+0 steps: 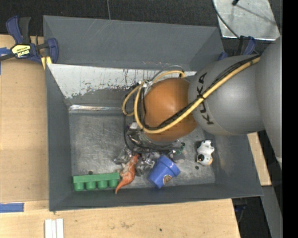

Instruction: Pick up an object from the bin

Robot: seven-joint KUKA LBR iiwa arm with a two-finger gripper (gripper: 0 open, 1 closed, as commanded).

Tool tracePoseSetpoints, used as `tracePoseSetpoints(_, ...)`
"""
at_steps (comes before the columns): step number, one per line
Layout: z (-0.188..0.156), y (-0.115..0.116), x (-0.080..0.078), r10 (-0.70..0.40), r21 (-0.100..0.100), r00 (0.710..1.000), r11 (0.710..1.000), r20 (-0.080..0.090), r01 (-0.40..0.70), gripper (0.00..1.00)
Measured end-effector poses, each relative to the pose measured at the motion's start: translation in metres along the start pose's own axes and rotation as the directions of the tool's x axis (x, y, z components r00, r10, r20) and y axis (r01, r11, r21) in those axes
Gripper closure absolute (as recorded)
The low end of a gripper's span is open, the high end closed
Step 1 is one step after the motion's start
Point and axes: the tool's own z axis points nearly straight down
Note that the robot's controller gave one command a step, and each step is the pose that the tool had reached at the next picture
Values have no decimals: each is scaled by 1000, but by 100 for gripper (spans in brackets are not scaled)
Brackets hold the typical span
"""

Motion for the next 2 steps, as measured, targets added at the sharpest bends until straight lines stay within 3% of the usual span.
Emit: tracePoseSetpoints(2, -4, 1, 1, 0, -1, 1000, 1000, -1, 0, 100)
